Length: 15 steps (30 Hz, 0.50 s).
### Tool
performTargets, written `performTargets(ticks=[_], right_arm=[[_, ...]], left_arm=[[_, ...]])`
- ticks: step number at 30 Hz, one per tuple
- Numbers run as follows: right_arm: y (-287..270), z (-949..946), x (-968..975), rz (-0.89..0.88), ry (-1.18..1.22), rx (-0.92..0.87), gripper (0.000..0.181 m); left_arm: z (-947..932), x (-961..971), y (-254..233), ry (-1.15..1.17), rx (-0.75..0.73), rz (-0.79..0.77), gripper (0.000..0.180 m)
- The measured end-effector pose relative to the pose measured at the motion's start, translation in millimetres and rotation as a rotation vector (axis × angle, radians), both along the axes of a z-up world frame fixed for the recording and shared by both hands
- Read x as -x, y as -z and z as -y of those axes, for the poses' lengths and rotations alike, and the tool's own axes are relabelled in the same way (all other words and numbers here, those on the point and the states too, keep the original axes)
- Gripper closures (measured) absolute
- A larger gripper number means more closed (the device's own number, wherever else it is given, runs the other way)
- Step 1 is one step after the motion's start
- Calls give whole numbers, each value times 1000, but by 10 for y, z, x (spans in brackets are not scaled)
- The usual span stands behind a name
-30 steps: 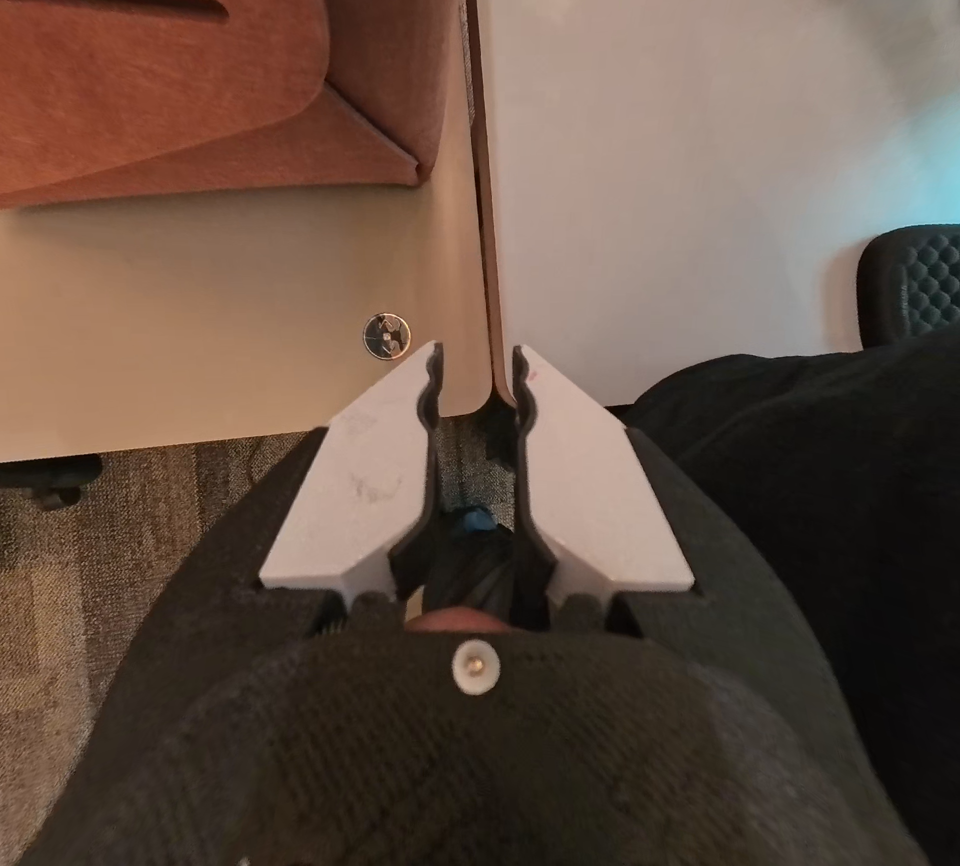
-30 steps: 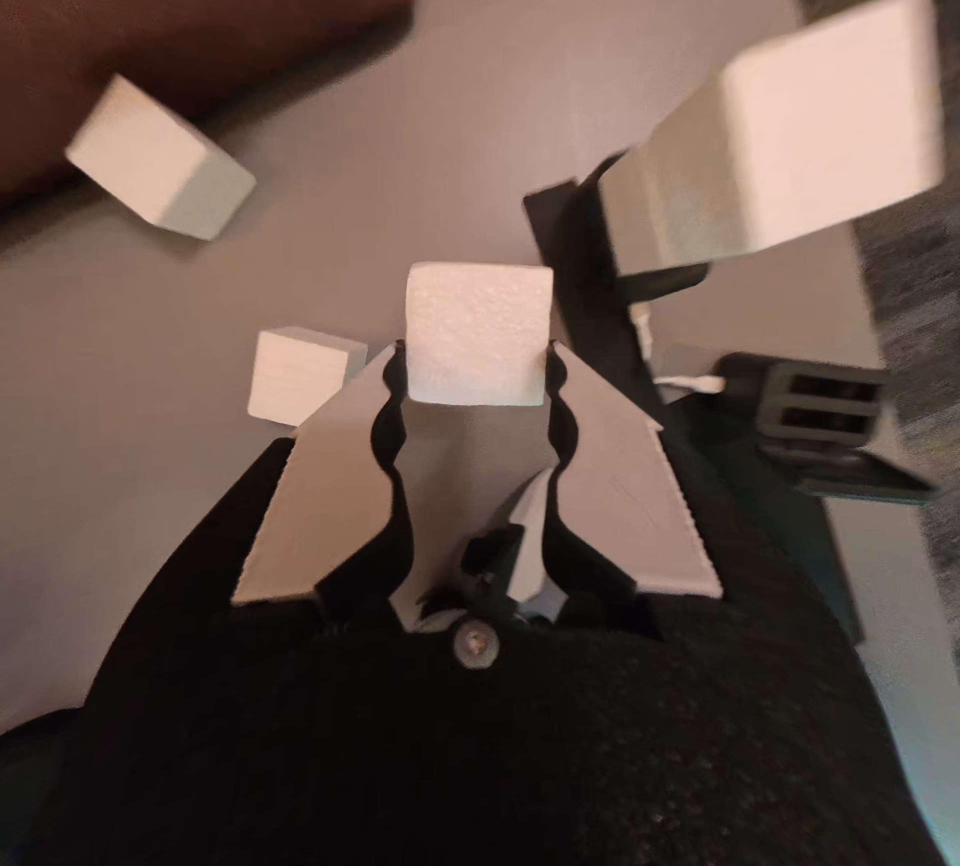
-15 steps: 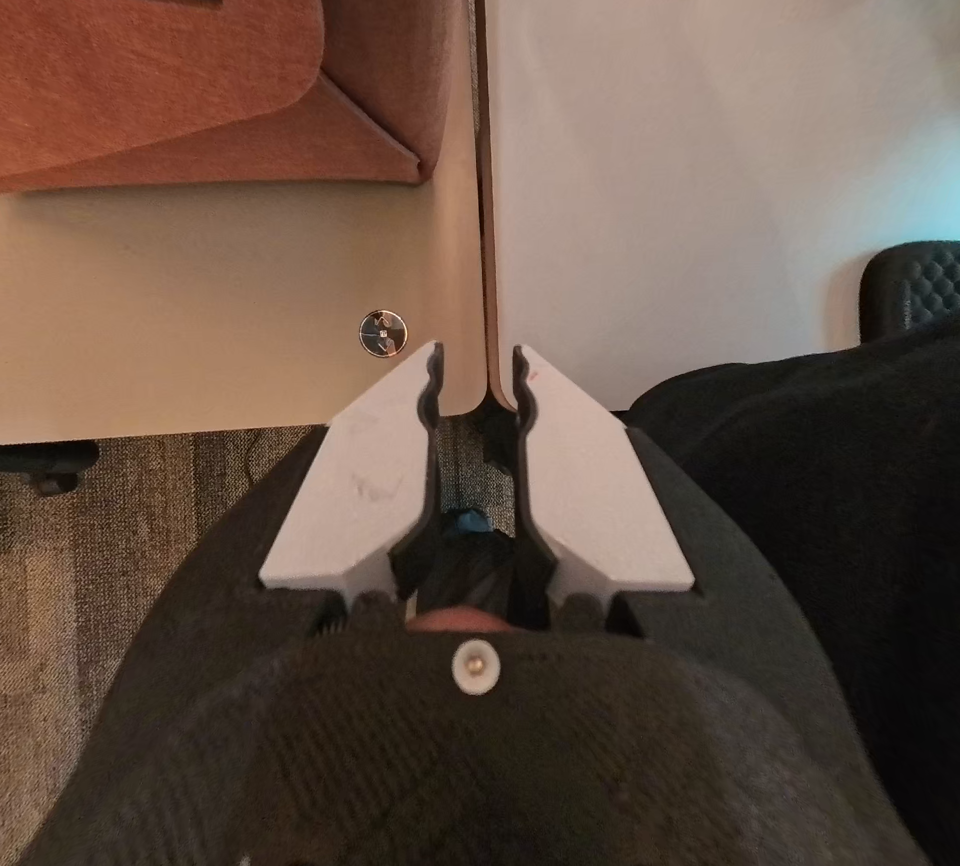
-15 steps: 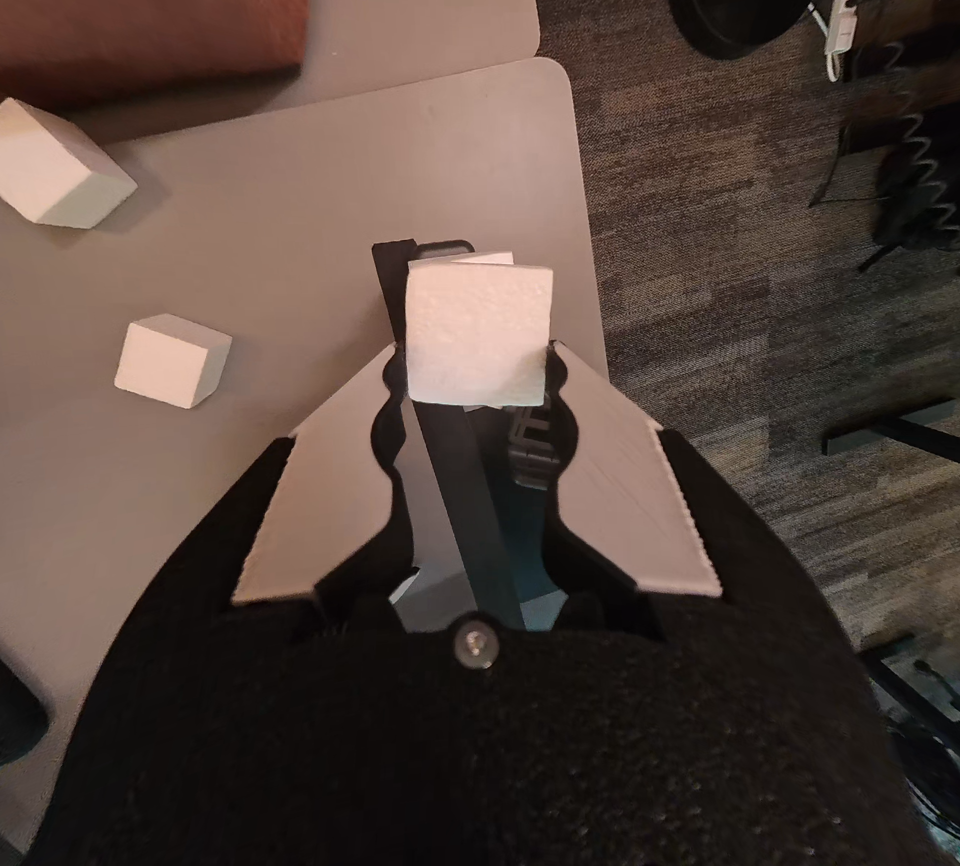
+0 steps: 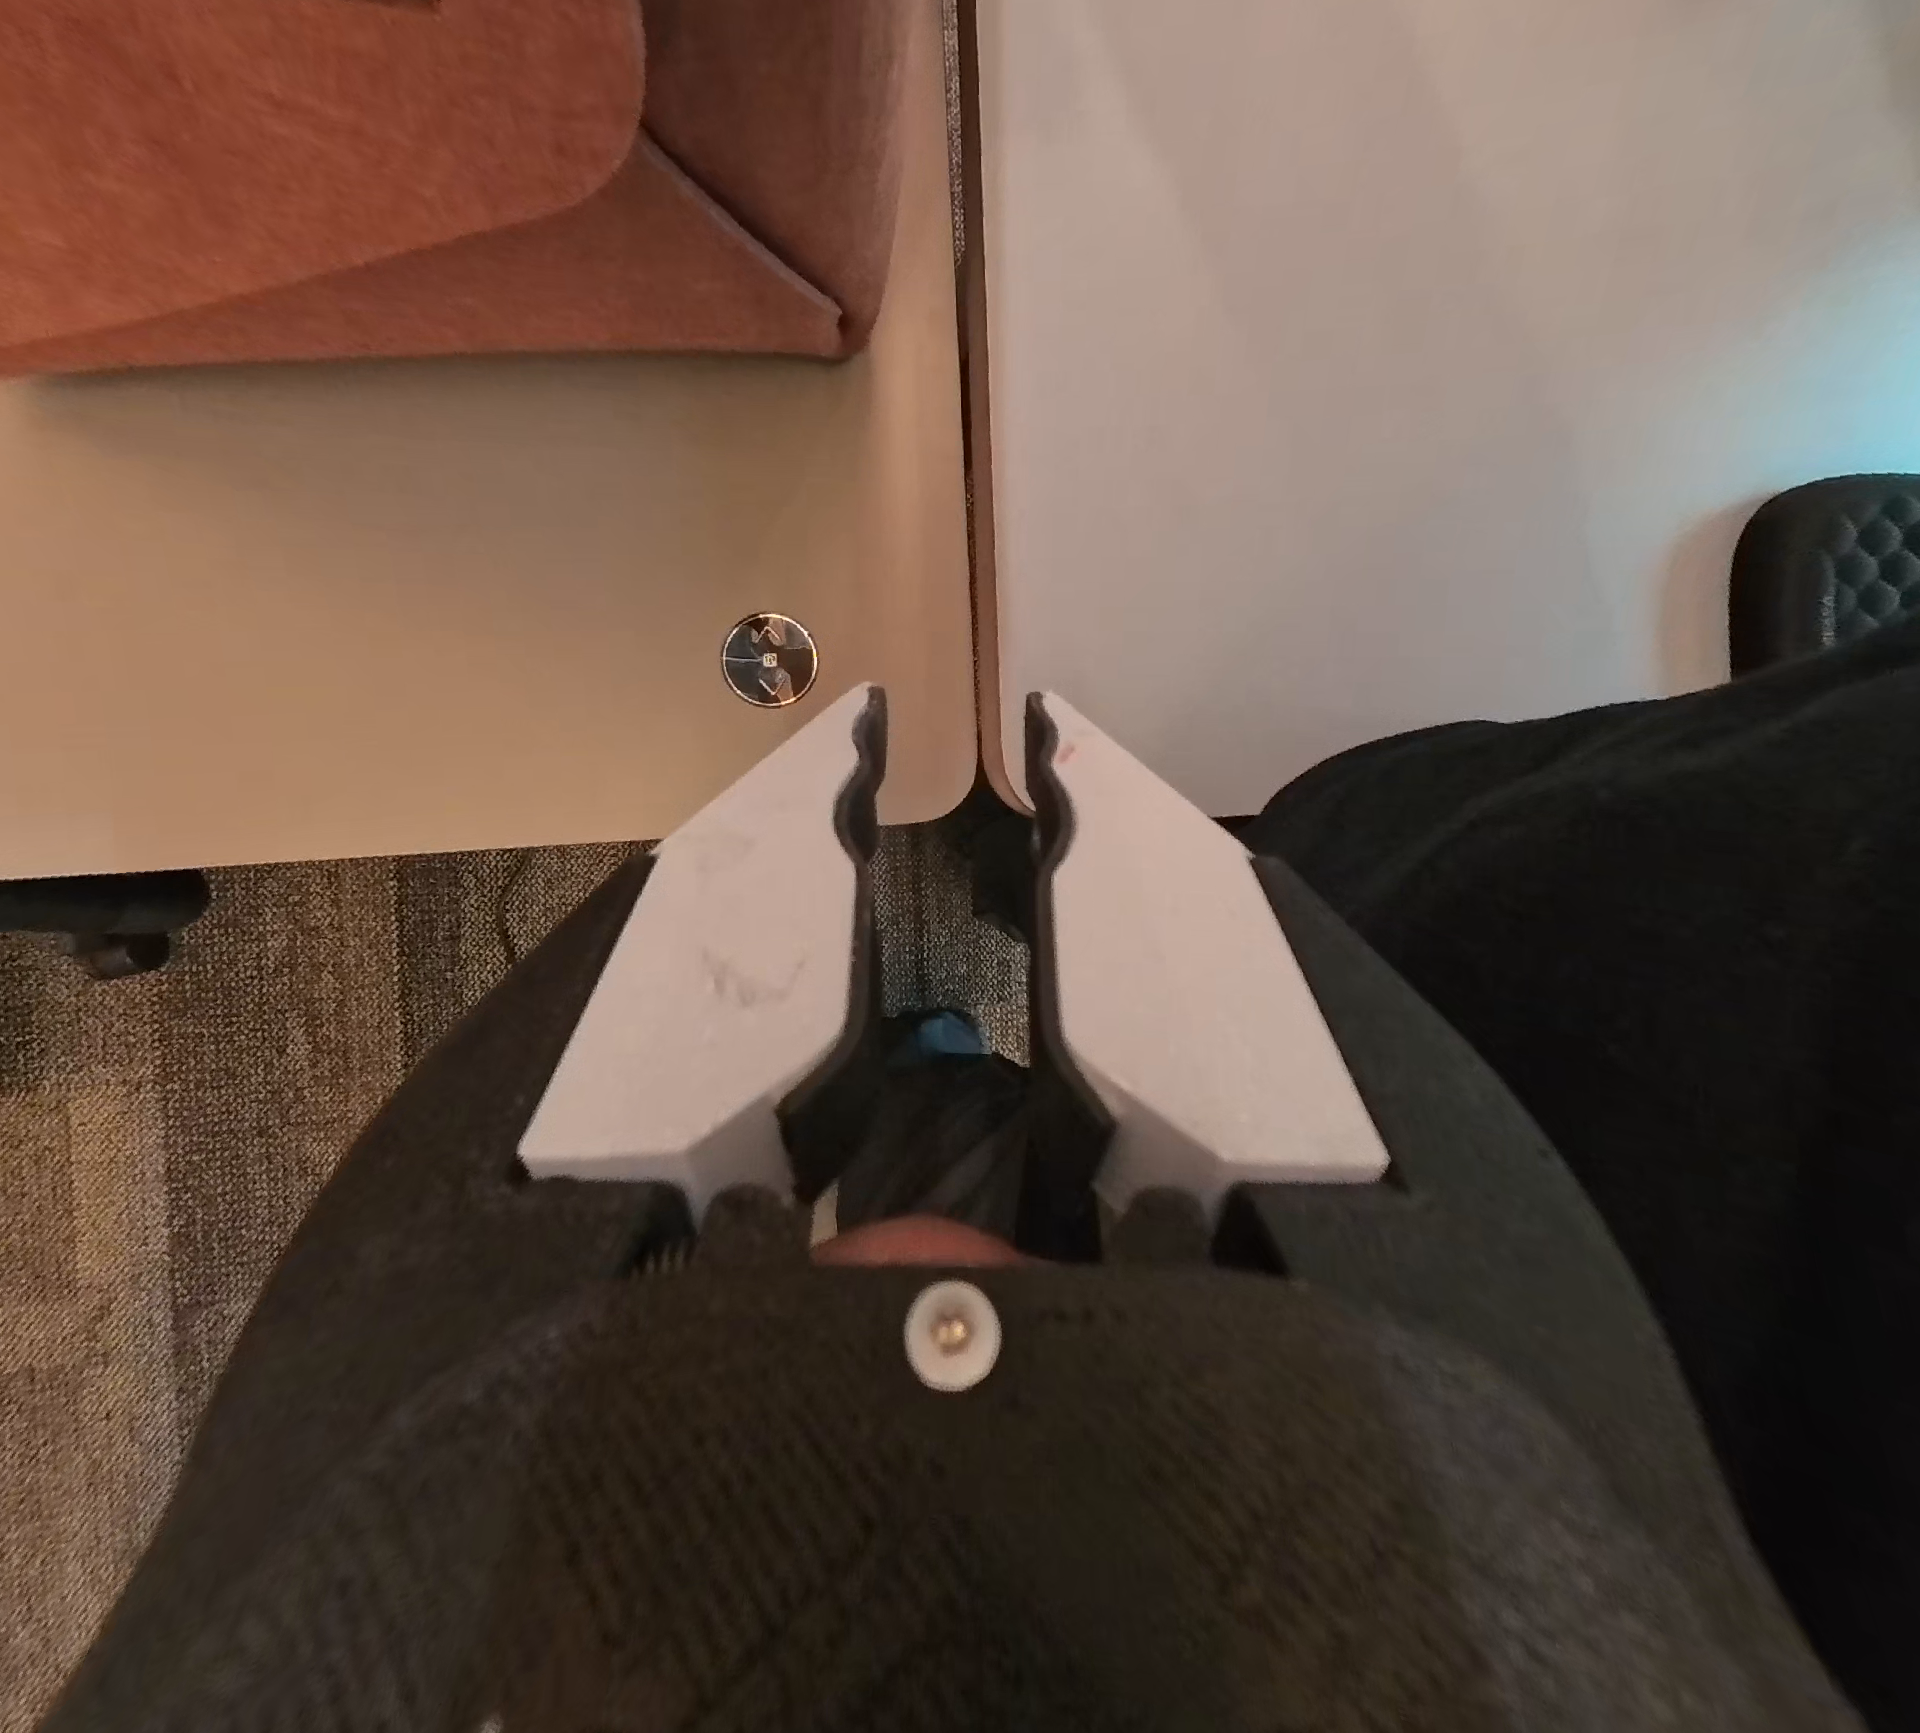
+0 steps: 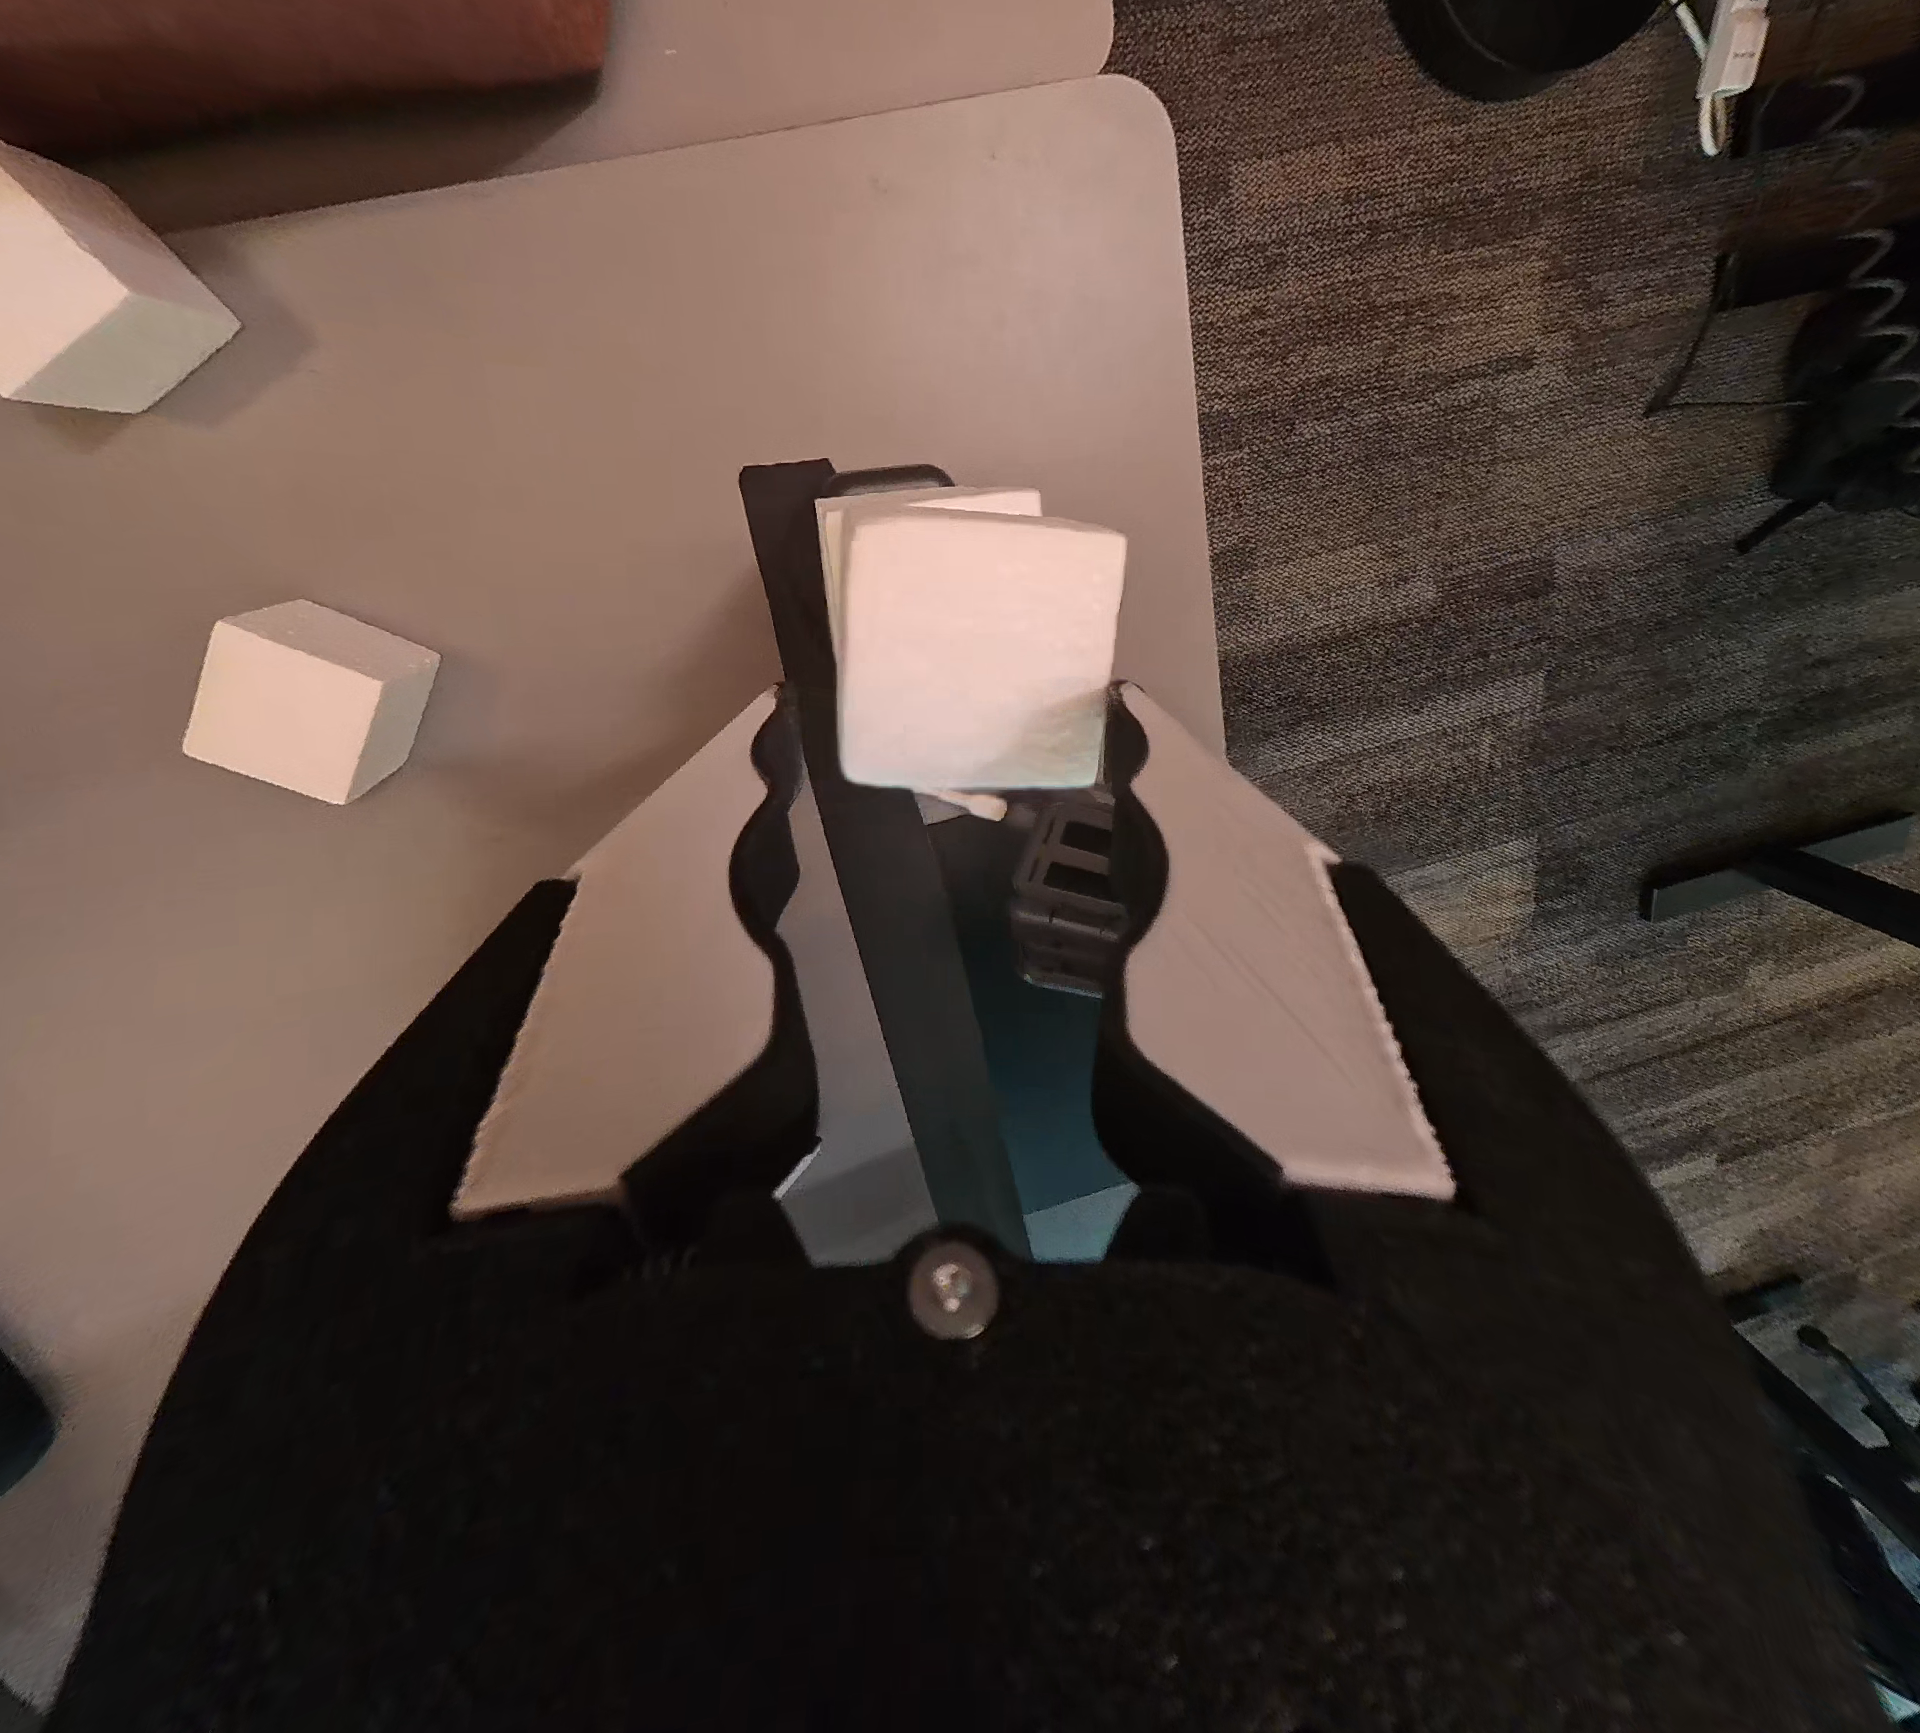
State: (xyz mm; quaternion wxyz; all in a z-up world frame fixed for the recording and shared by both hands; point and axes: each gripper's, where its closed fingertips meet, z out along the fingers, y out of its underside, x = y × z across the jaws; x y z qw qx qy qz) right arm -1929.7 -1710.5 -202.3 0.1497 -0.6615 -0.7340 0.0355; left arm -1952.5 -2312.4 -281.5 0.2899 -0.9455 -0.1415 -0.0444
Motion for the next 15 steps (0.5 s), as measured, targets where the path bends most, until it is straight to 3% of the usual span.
performTargets(ticks=[6, 10, 15], right_arm=[[-344, 108, -57, -108, 17, -62, 118], [-526, 575, -40, -248, 22, 12, 117], [53, 1340, -197, -240, 45, 148, 116]], left_arm=[[-46, -25, 28, 23, -5, 13, 156], [-84, -17, 34, 37, -14, 19, 156], [-109, 2, 28, 52, -25, 20, 156]])
